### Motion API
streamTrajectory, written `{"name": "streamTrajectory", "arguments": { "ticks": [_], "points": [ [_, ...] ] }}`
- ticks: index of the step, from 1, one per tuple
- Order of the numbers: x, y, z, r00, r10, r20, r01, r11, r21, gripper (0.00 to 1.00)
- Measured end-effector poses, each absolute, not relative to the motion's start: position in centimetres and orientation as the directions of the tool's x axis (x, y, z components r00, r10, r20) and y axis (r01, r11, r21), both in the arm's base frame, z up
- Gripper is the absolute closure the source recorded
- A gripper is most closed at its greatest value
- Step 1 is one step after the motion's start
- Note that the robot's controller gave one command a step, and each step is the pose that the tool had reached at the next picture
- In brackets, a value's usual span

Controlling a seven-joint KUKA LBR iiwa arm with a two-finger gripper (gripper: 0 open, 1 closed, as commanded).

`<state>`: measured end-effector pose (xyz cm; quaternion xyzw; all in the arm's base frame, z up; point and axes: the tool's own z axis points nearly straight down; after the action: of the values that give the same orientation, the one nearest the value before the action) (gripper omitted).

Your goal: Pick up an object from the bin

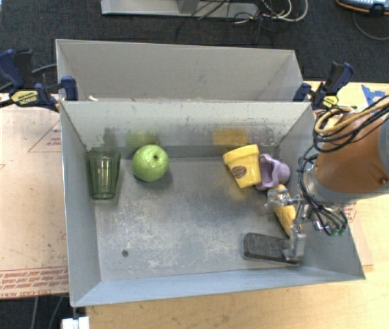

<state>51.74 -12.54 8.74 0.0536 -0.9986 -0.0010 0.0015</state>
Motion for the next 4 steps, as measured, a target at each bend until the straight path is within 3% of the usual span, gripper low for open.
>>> {"name": "streamTrajectory", "arguments": {
  "ticks": [1,2,3,4],
  "points": [
    [51.6,-12.0,7.8,-0.999,0.046,-0.003,0.046,0.999,0.000,0.00],
    [49.2,-12.8,7.3,-0.986,0.169,0.006,0.169,0.986,0.005,1.00],
    [49.2,-12.8,7.3,-0.986,0.168,0.006,0.168,0.986,0.005,1.00],
    [50.1,-12.5,18.5,-0.988,0.152,0.003,0.152,0.988,0.006,1.00]
  ]
}}
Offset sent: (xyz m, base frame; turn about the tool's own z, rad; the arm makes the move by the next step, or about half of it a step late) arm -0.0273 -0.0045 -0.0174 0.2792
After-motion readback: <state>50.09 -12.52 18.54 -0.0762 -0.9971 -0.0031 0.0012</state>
